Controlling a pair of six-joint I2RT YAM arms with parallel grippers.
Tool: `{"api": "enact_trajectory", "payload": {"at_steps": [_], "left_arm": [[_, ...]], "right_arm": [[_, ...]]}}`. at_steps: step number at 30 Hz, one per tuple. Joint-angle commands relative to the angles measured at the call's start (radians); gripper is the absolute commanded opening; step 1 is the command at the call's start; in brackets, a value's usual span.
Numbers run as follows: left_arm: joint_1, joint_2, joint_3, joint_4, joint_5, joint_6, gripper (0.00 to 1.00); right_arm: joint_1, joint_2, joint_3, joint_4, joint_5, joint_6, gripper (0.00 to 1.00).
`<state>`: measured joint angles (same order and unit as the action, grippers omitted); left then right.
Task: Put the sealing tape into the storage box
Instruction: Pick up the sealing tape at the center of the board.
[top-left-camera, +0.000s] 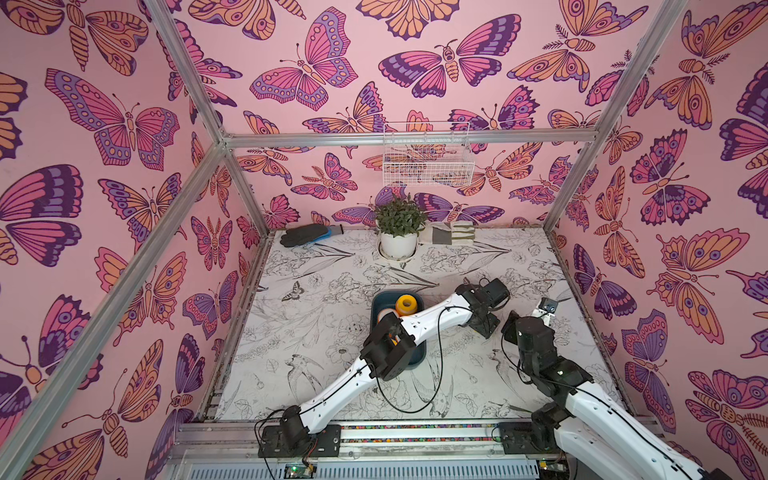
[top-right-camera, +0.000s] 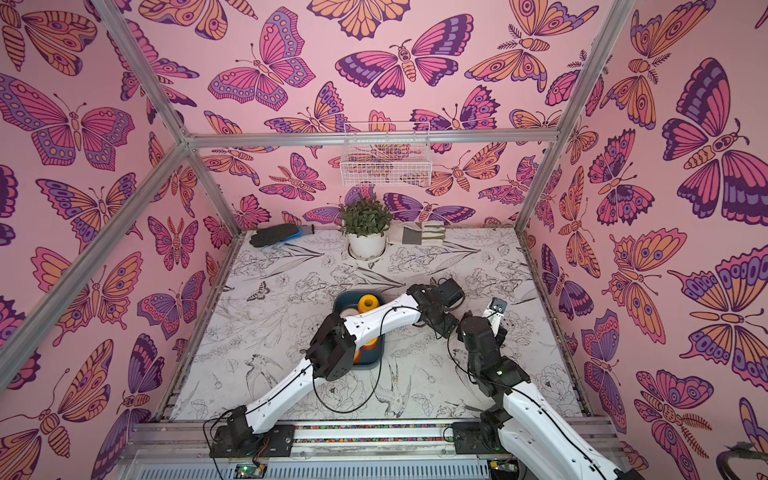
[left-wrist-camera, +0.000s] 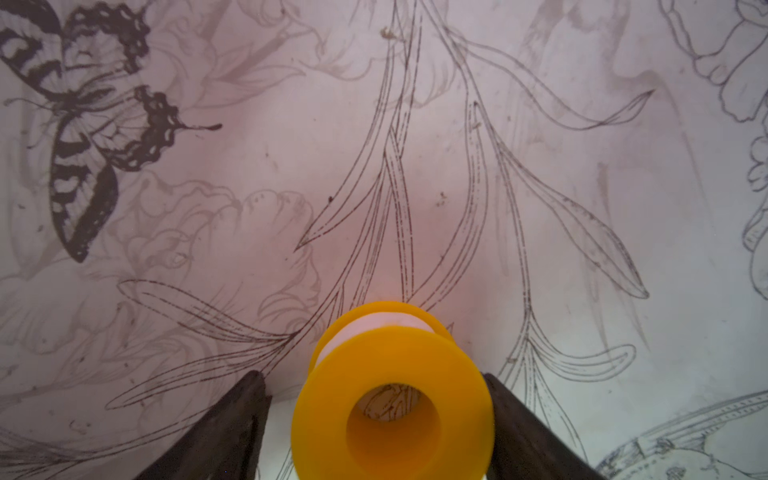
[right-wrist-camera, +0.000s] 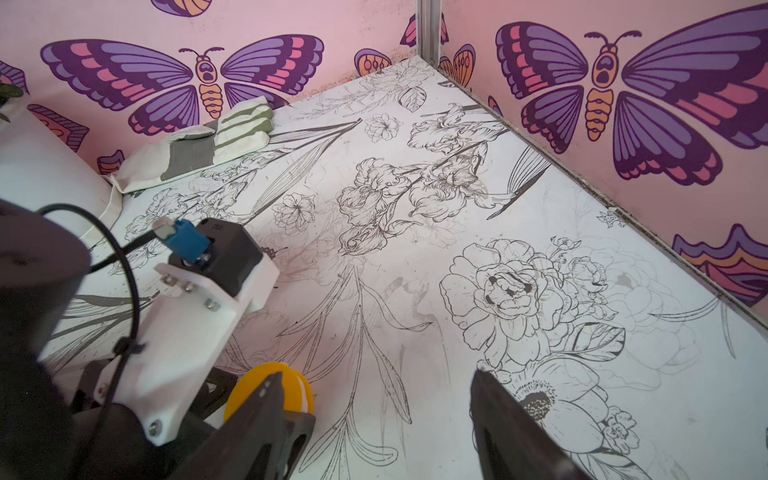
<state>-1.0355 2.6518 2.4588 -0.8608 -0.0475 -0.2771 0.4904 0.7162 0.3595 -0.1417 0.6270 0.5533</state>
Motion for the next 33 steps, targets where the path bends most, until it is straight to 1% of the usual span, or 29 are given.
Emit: {"api": "enact_trajectory", "payload": {"at_steps": [1,4,7,12,18,24,30,33], "left_arm": [[0.004,0.025,0.017,-0.004,-0.025,-0.002,0.76],[0.005,0.019,0.012,-0.006,-0.024,0.002,0.70],[0.002,-0.002,-0.012,-0.006,-0.048,0.012,0.65],[0.000,-0.060,-0.068,-0.006,-0.079,0.015,0.55],[-0.002,-0.165,-0.144,-0.006,-0.106,0.023,0.55],[0.003,-0.304,-0.254,-0.006,-0.164,0.029,0.55],[0.027,-0.477,-0.422,-0.010,-0.261,0.001,0.56],[0.062,-0.587,-0.537,-0.010,-0.279,-0.027,0.57]], "right_arm": [[-0.007,0.002,0.016,0.007,0.000,0.004,0.75],[-0.007,0.002,0.016,0.007,-0.001,0.004,0.75],[-0.008,0.003,0.016,0.007,-0.001,0.003,0.74],[-0.007,0.008,0.018,0.010,-0.005,0.001,0.74],[-0.007,0.006,0.018,0.009,-0.004,0.001,0.75],[-0.007,0.002,0.015,0.011,-0.004,0.000,0.75],[-0.007,0.002,0.015,0.011,-0.005,0.001,0.75],[-0.007,0.001,0.015,0.010,-0.005,0.002,0.75]]}}
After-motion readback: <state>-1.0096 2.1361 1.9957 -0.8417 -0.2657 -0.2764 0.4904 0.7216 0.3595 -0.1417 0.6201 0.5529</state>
